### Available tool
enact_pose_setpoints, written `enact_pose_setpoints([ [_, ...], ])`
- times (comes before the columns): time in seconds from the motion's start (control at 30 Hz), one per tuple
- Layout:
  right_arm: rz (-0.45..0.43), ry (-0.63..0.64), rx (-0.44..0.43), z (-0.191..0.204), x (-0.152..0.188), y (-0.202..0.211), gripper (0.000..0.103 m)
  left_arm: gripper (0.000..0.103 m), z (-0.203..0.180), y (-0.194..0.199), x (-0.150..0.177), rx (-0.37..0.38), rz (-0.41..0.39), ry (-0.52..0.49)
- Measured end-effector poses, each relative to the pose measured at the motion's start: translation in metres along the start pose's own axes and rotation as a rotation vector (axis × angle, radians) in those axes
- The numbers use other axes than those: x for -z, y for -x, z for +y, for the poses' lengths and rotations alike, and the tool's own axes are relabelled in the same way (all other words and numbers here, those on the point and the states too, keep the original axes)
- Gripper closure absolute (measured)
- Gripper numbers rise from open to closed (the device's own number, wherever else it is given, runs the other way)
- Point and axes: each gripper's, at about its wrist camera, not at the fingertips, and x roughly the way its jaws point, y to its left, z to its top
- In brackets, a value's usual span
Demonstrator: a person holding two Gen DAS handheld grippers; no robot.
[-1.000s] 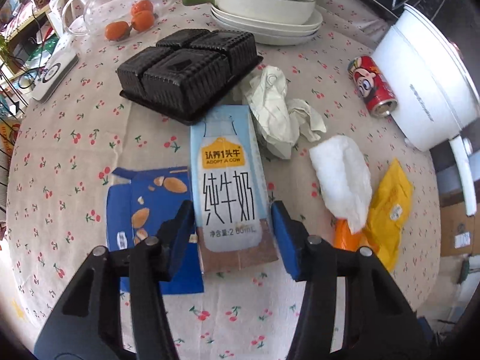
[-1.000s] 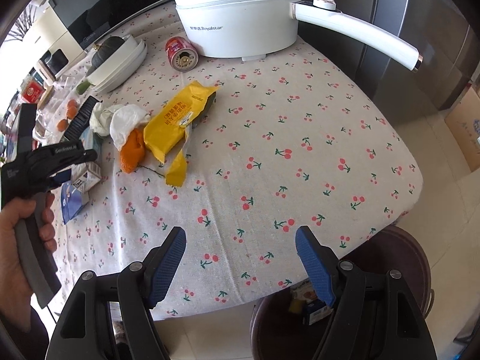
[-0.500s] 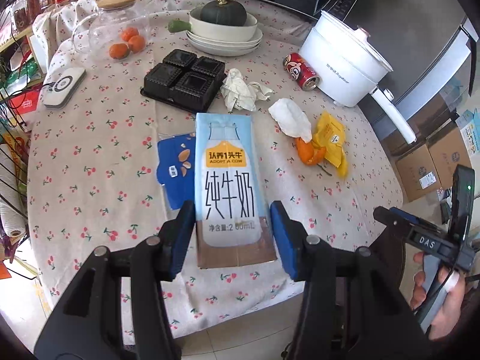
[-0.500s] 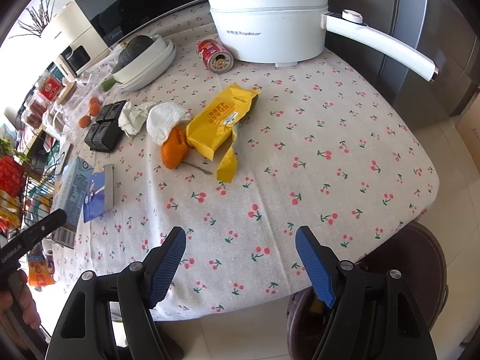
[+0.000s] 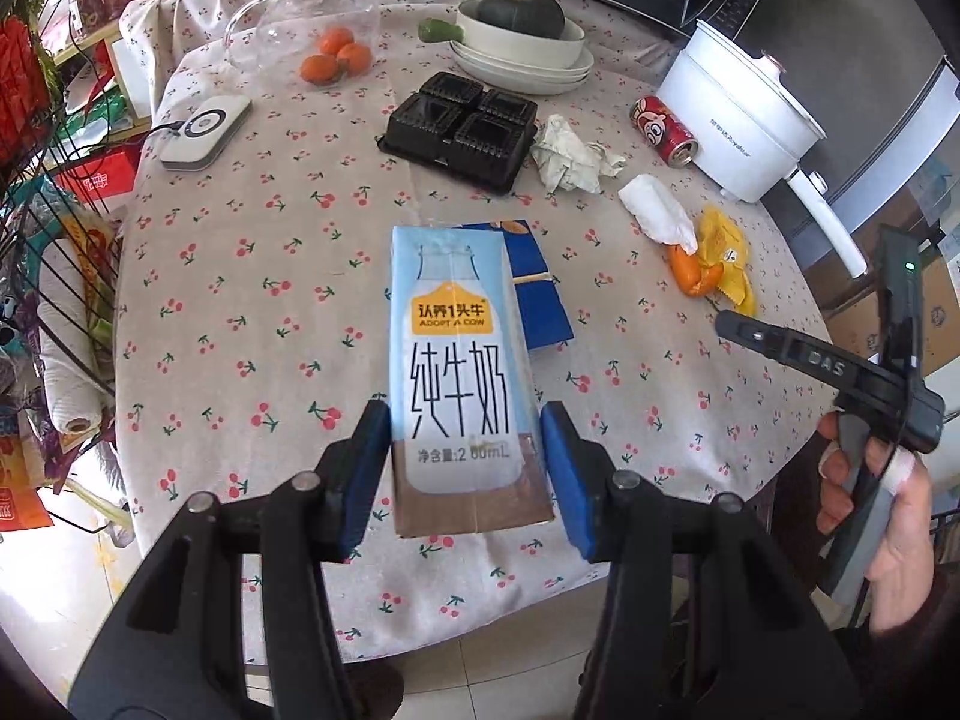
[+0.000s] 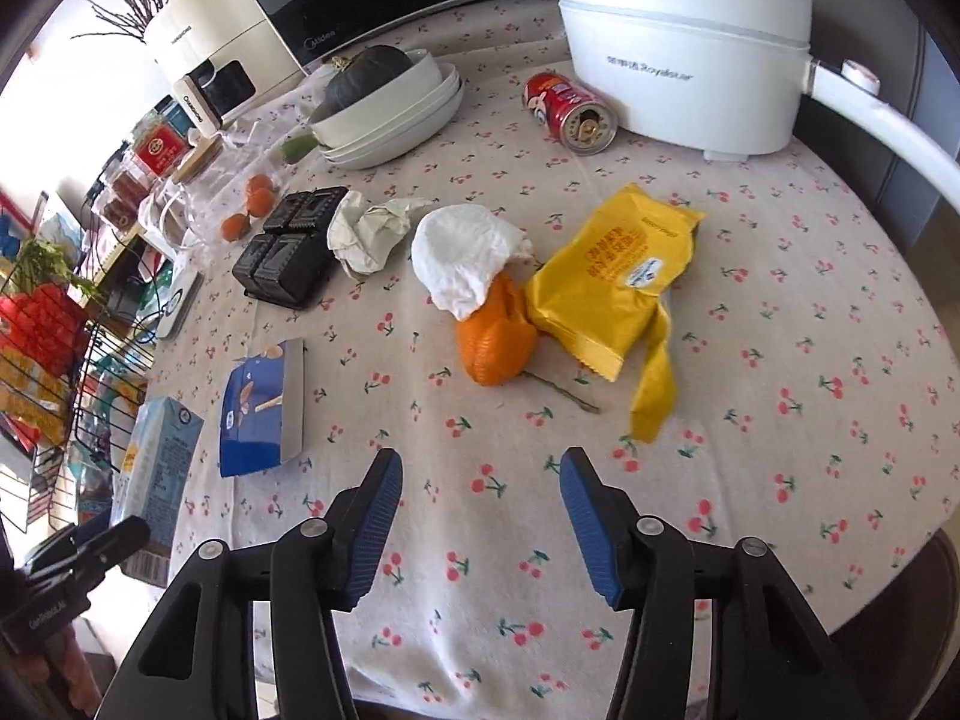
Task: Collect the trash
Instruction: 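Grasp the white milk carton with the left tool and lift it, then grasp the orange peel with the right tool while the left tool holds the milk carton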
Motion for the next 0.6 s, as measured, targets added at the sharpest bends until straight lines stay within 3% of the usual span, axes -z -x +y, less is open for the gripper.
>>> enact_pose_setpoints([
  [0.13,0.042,-0.058,-0.013,0.006,-0.002,-0.035,0.056,0.05,0.0,0.004,-0.002,0.021,-0.01,-0.024],
  [0.27,-0.025,-0.019,0.041,0.015,-0.012,-0.042,0.056,0.05,0.009,0.0,-0.005,0.017,-0.006,-0.013],
  [0.43,-0.085,-0.077,0.056,0.003,-0.023,-0.046,0.058,0.05,0.022,-0.005,-0.008,0.008,0.006,0.017],
  [0.5,-0.105,-0.095,0.056,-0.002,-0.026,-0.046,0.064,0.05,0.024,-0.006,-0.009,0.008,0.008,0.029],
  [0.57,-0.11,-0.094,0.05,-0.005,-0.029,-0.048,0.081,0.05,0.026,-0.007,-0.009,0.006,0.009,0.036],
  [0.6,-0.111,-0.088,0.045,-0.004,-0.029,-0.049,0.083,0.05,0.027,-0.007,-0.009,0.005,0.009,0.037],
])
